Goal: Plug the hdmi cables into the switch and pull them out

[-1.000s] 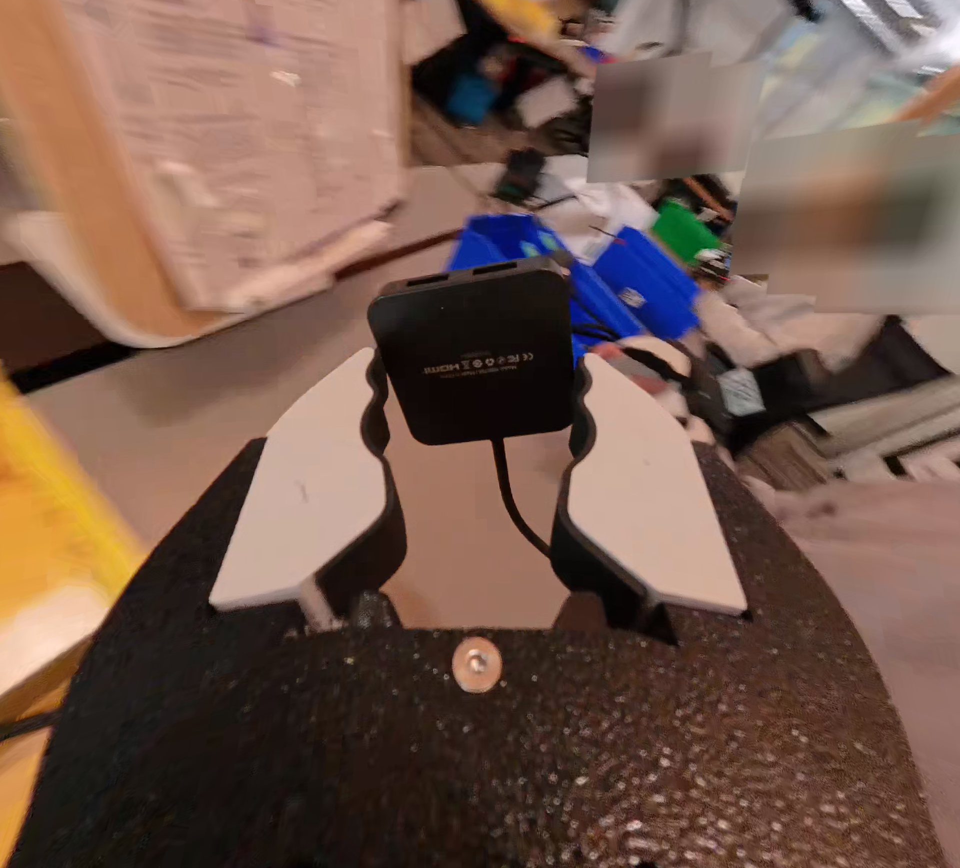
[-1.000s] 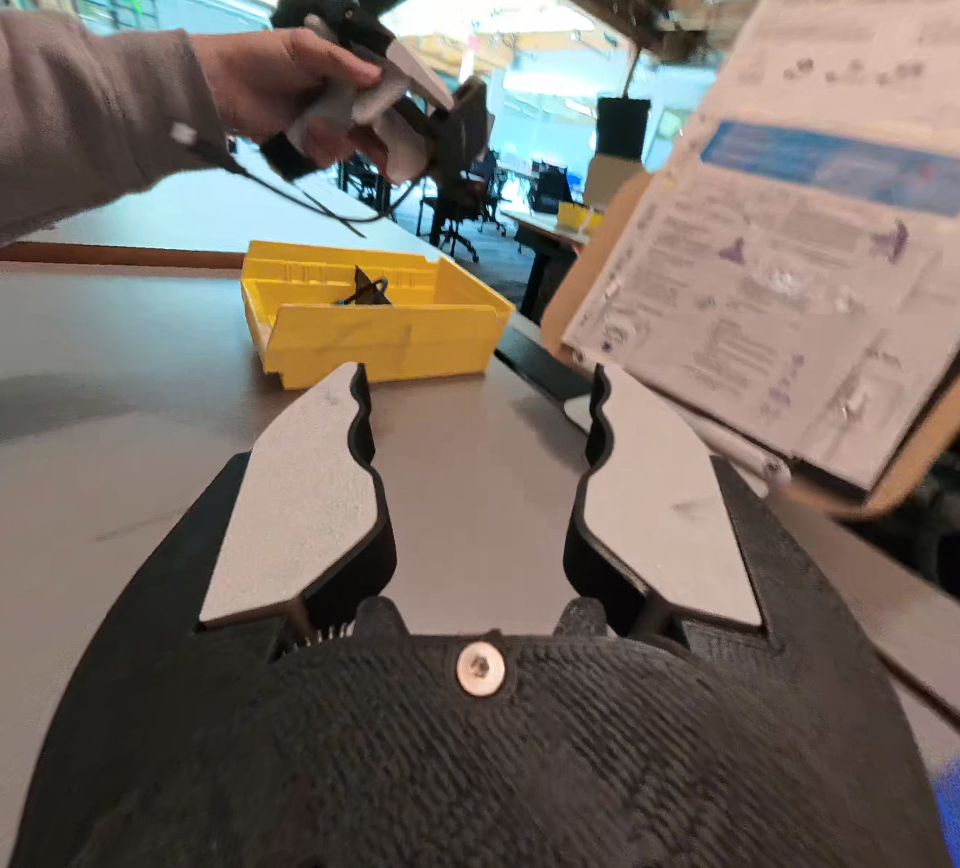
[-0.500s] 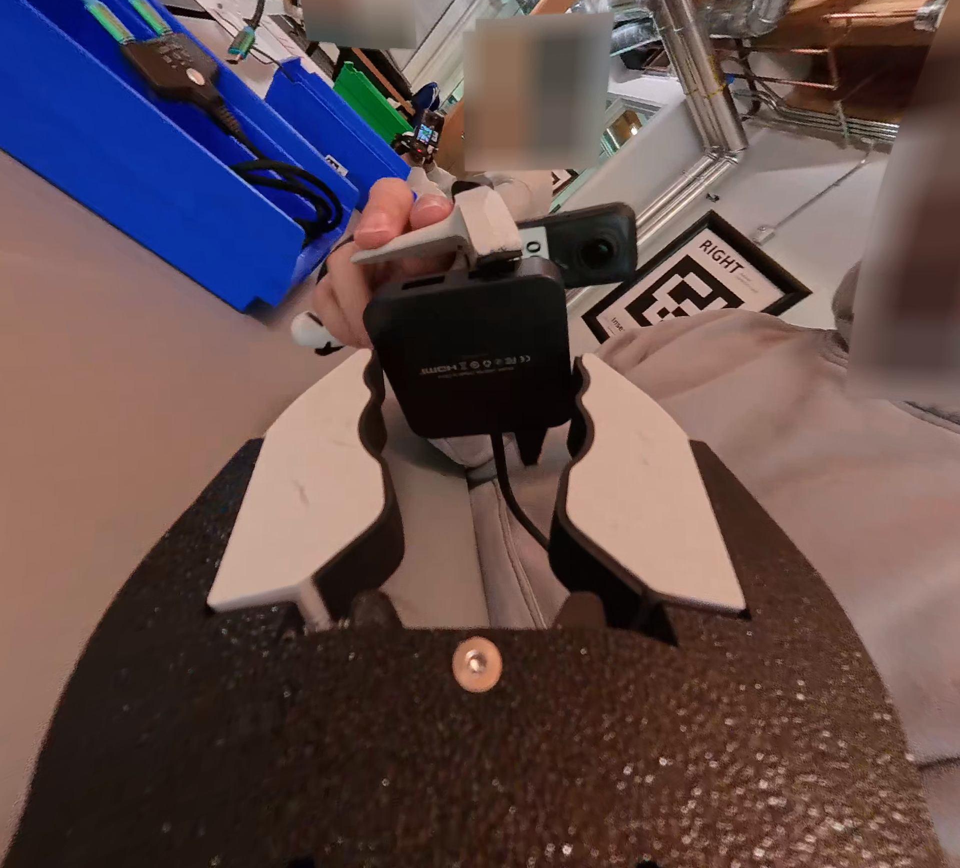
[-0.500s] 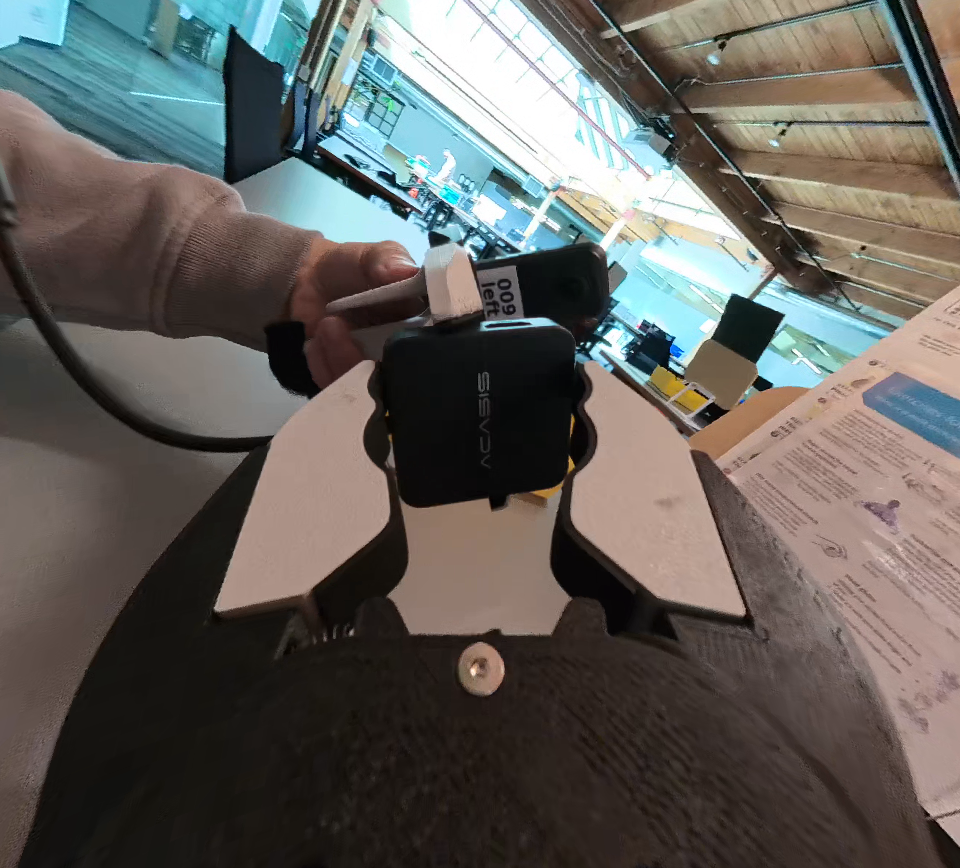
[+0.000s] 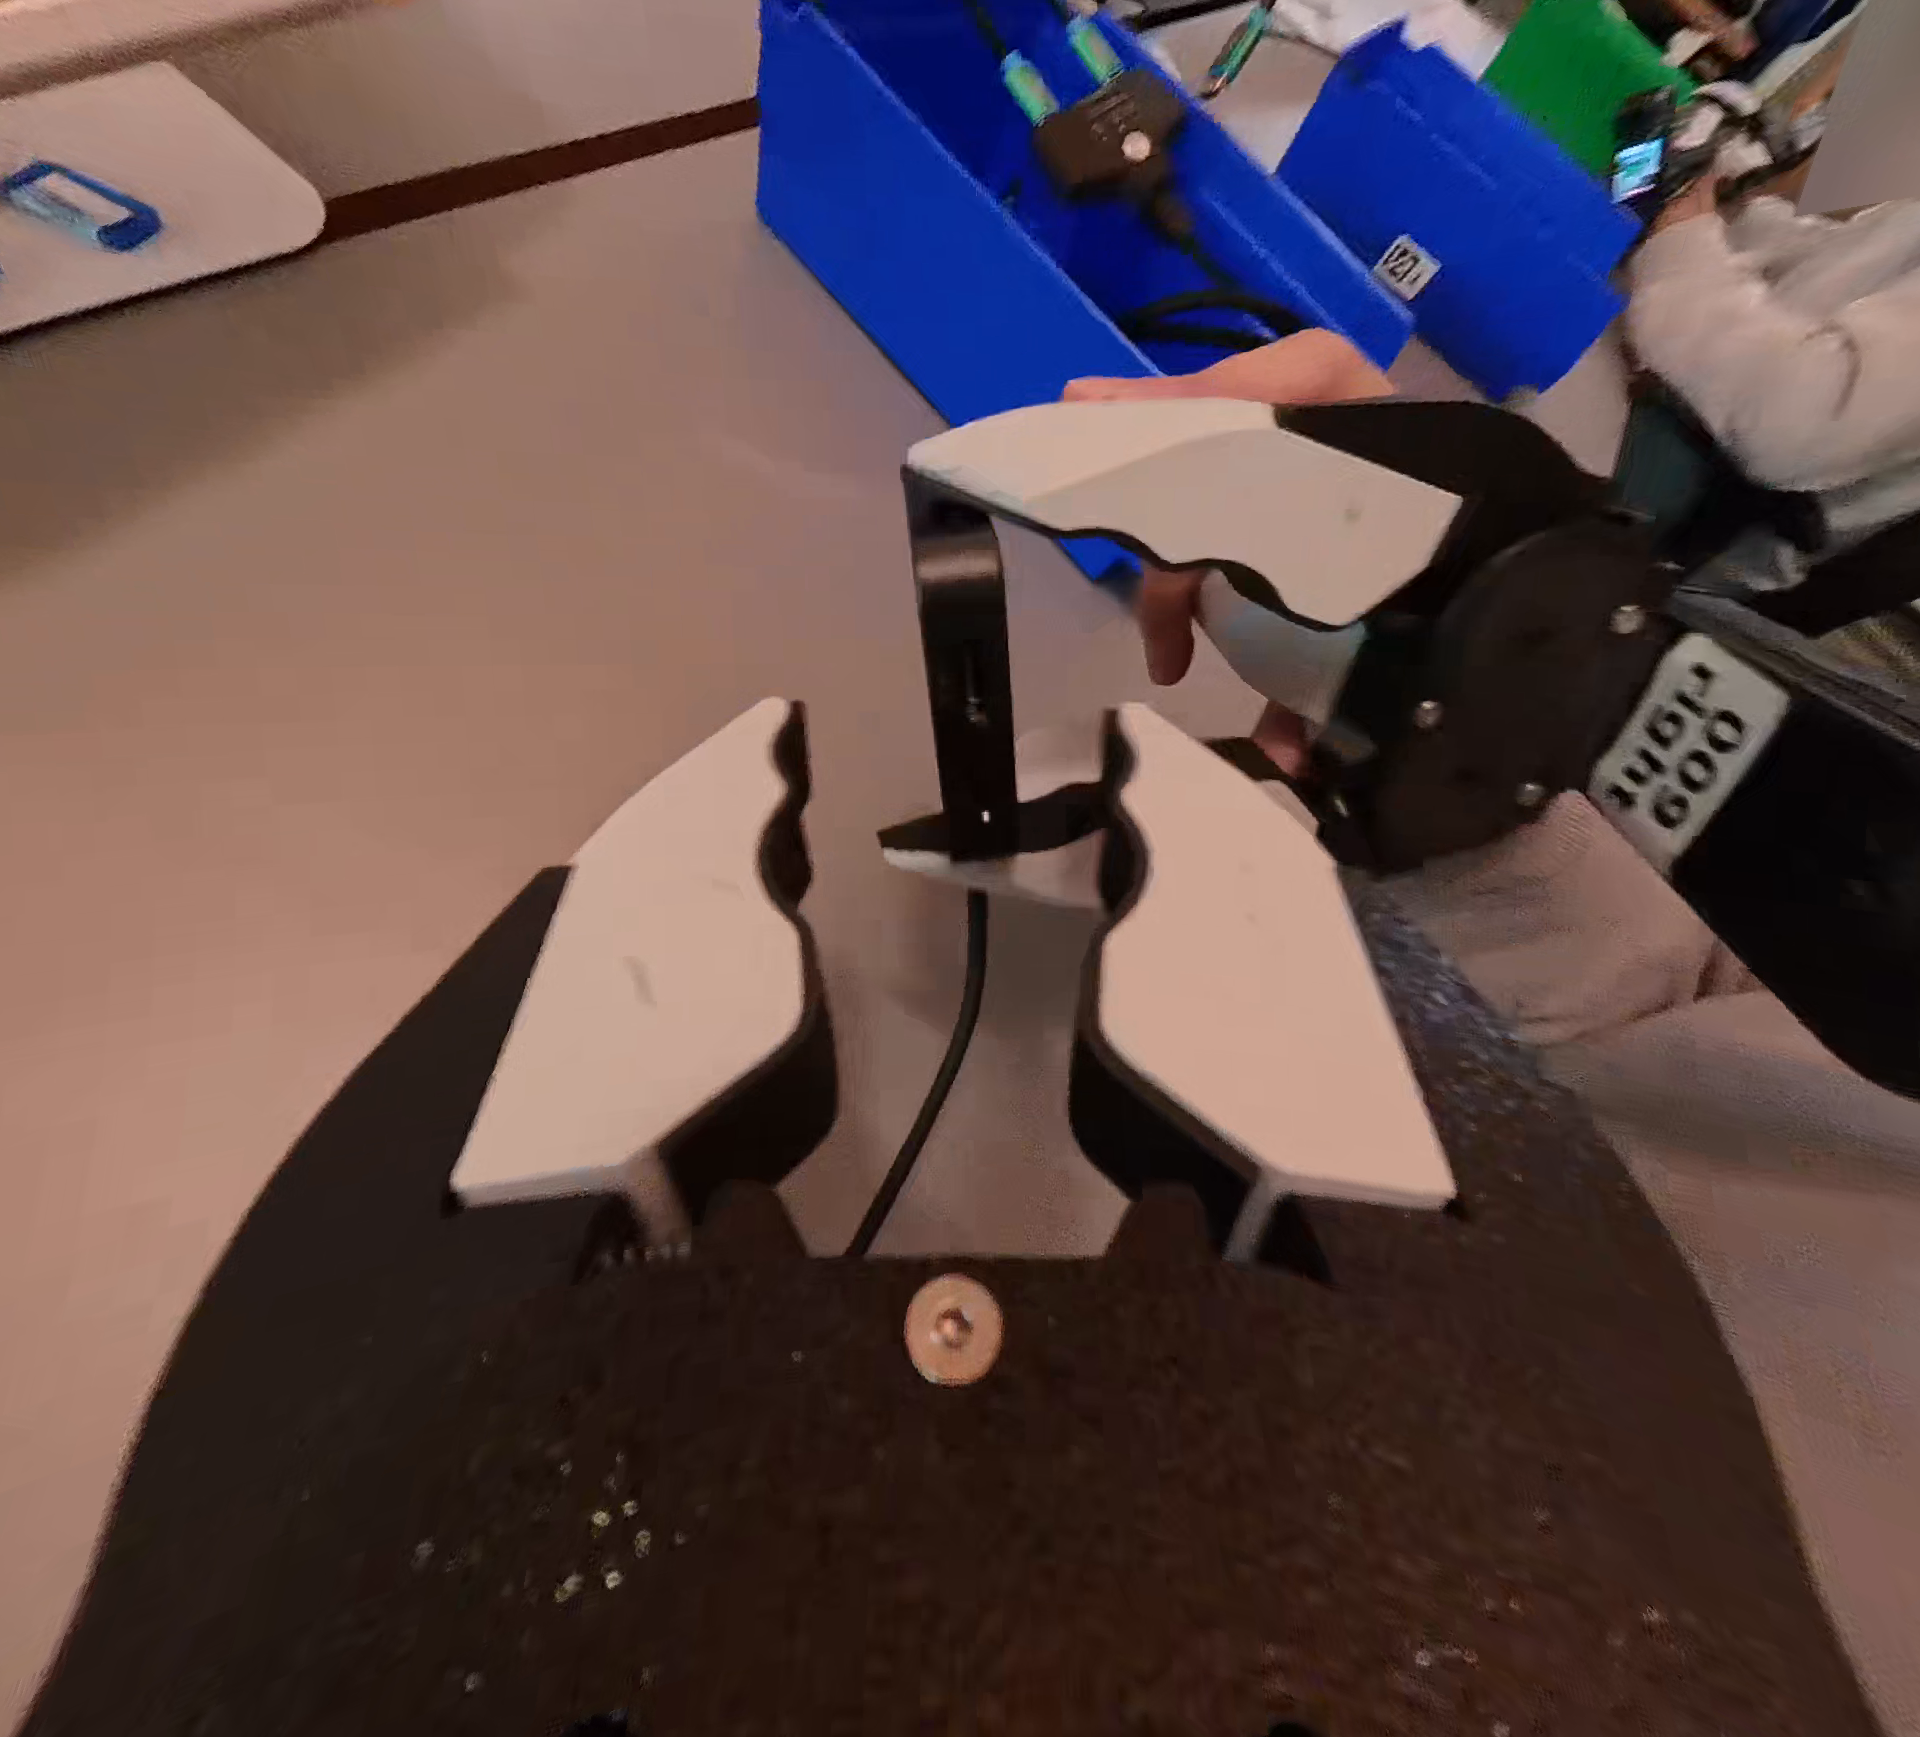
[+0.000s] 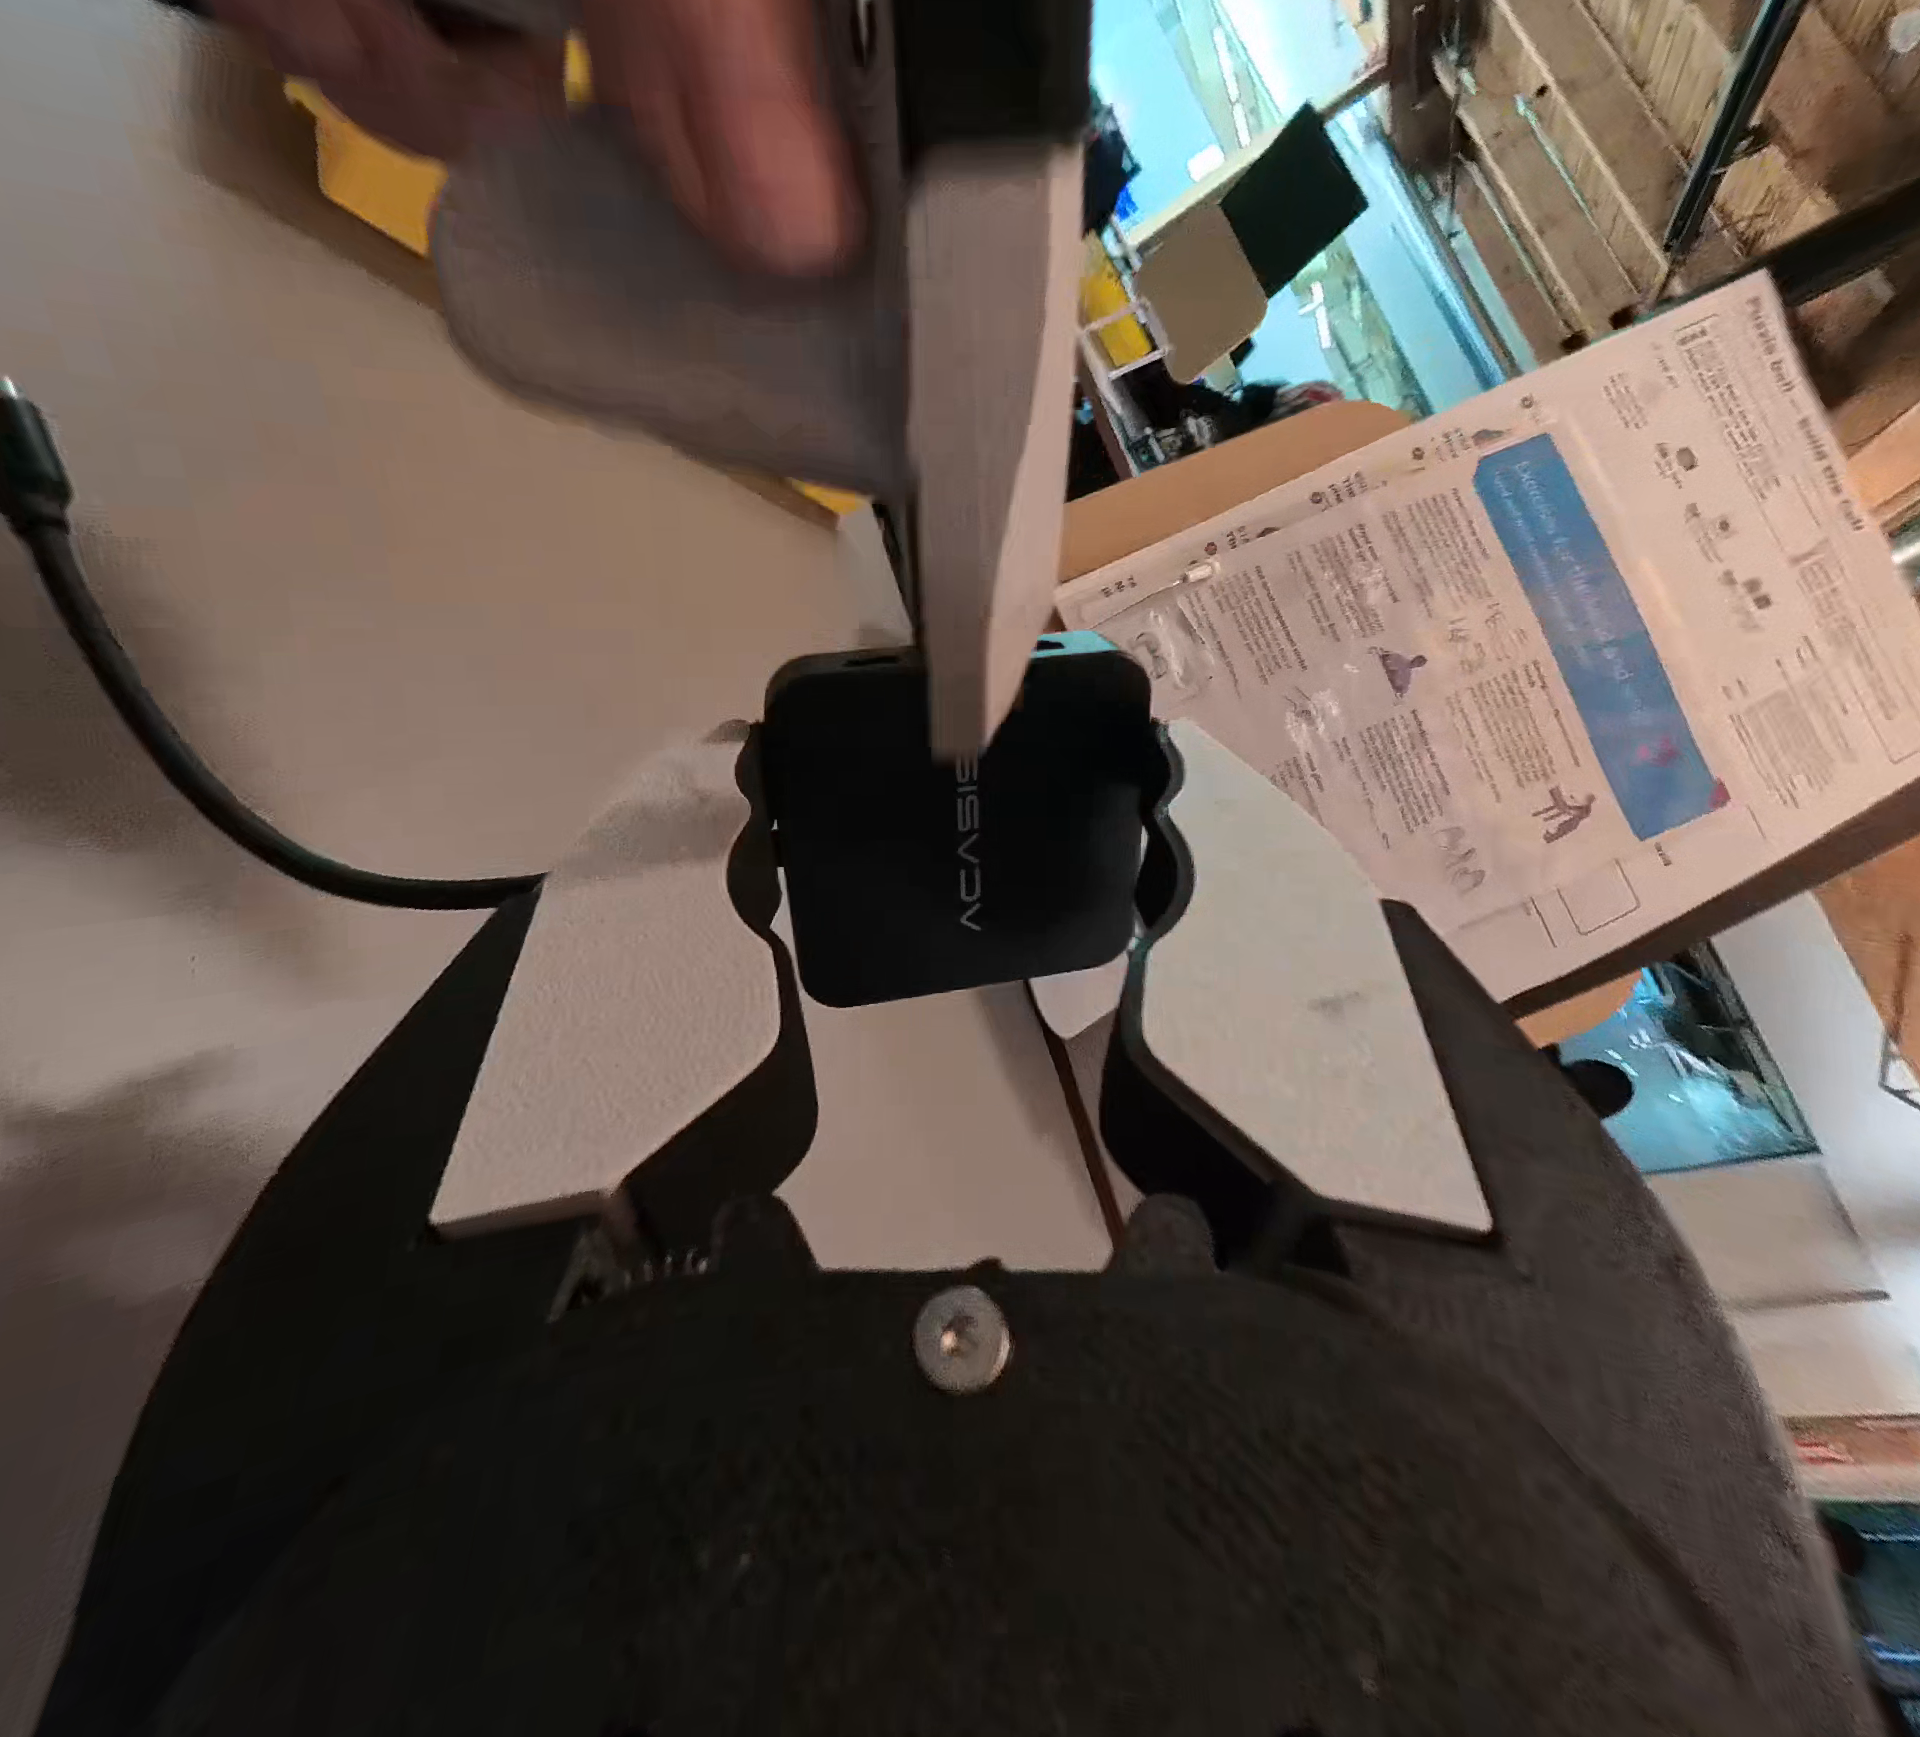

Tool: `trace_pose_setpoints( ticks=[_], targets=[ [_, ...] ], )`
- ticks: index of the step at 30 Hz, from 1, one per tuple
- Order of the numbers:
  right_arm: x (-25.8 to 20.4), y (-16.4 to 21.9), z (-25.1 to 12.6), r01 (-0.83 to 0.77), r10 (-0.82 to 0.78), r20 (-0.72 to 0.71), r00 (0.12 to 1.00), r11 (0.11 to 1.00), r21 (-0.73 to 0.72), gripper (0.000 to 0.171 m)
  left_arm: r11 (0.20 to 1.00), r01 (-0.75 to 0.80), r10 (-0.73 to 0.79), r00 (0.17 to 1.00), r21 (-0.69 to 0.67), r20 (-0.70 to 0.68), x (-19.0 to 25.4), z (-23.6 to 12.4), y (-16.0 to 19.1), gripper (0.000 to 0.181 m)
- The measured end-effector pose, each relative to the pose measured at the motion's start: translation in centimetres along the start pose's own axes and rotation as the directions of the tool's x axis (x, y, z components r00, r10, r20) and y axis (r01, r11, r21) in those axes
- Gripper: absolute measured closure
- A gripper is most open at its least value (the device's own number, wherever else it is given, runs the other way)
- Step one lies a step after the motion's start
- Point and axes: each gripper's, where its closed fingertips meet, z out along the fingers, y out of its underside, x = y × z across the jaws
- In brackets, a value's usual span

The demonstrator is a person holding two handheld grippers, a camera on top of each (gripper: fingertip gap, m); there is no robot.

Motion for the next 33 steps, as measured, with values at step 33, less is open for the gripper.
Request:
trace_pose_setpoints(
  ticks=[33],
  targets=[
    [-1.3, -1.4, -5.4, -0.647, 0.488, 0.430, 0.760, 0.635, 0.422, 0.100, 0.765, 0.600, -0.606, 0.545, -0.235, -0.580, 4.1, 0.5, 0.4, 0.168]
  ],
)
